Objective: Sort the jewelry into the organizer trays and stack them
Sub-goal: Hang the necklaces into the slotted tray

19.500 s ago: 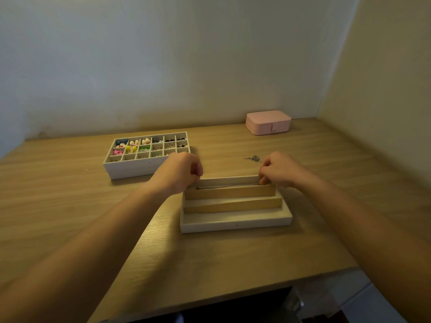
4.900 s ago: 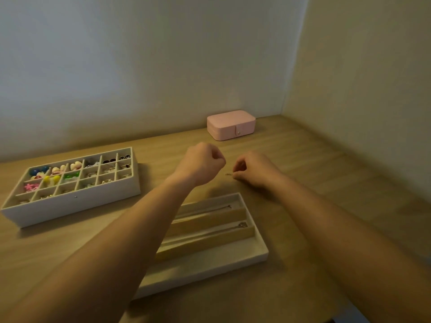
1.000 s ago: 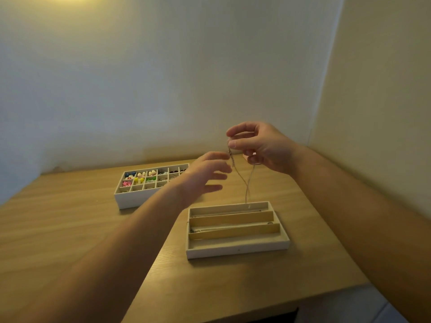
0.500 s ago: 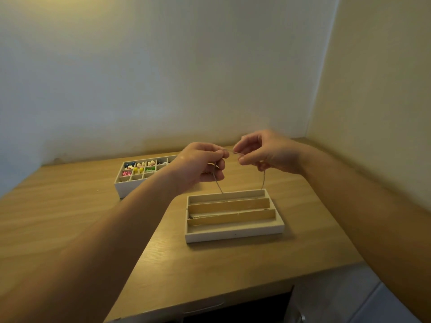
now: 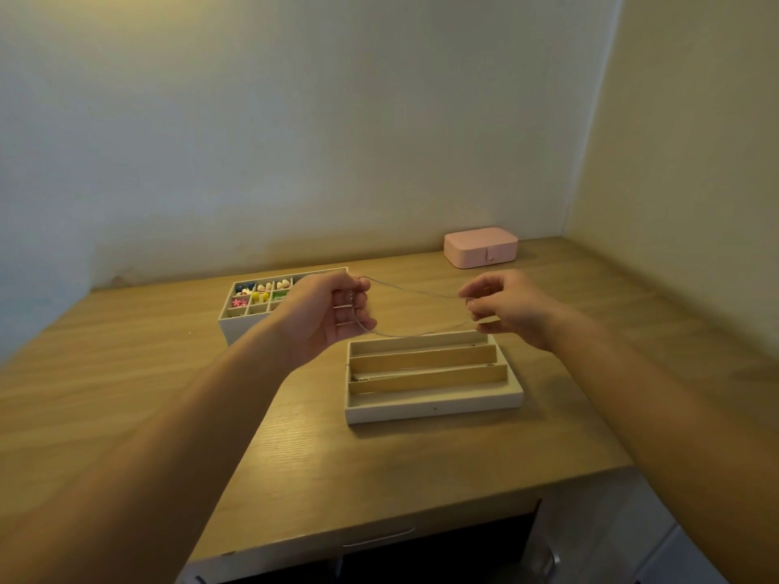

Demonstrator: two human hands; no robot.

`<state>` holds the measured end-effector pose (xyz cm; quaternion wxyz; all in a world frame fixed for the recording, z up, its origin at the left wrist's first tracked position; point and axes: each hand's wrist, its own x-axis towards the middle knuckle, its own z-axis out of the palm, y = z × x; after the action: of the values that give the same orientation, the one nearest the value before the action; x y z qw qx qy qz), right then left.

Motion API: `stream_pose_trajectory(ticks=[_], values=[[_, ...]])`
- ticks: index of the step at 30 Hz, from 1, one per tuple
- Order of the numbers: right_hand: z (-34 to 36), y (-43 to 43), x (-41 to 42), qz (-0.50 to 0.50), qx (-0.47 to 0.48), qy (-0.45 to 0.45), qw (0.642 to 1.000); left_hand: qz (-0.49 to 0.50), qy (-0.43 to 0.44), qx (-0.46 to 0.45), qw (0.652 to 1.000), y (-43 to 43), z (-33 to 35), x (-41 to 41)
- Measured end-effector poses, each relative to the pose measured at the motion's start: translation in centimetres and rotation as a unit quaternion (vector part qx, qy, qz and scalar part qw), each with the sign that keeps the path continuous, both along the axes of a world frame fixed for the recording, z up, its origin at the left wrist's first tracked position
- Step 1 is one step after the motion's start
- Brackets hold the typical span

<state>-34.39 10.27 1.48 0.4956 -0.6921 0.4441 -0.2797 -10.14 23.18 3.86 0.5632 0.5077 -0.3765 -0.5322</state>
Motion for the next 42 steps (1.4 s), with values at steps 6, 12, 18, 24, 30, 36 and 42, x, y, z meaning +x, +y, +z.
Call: stream_pose_trajectory(ticks=[6, 12, 18, 24, 30, 36, 42], values=[[-0.8, 0.0, -0.5, -0.045, 0.062, -0.06, 0.995, 0.049, -0.025, -0.004, 0.998, 0.6, -1.1, 1.2], [-1.0, -0.2, -1.1, -0.053, 0.144, -0.201, 0.967, 0.085, -0.06, 0.009, 0.995, 1.1, -2.2, 1.4], [-1.8, -0.1, -2.6, -0.029, 0.124, -0.138, 0.982, 0.108, -0.16, 0.045, 0.98, 1.7, -4.8, 0.9], [-3.1, 0.4, -3.7, 0.003, 0.1, -0.009, 0.995, 0.082, -0.384, 0.046, 0.918, 1.7, -7.3, 0.3], [-3.6, 1.1, -3.3, 0.034, 0.008, 0.14, 0.99, 0.037, -0.535, 0.036, 0.844, 1.6, -7.8, 0.1], [-3.4, 0.9, -2.6, 0.049, -0.059, 0.239, 0.968, -0.011, -0.63, 0.024, 0.776, 1.5, -7.4, -0.2], [-3.5, 1.1, -2.3, 0.059, -0.118, 0.31, 0.942, -0.042, -0.703, 0.017, 0.71, 1.3, -7.4, -0.6]])
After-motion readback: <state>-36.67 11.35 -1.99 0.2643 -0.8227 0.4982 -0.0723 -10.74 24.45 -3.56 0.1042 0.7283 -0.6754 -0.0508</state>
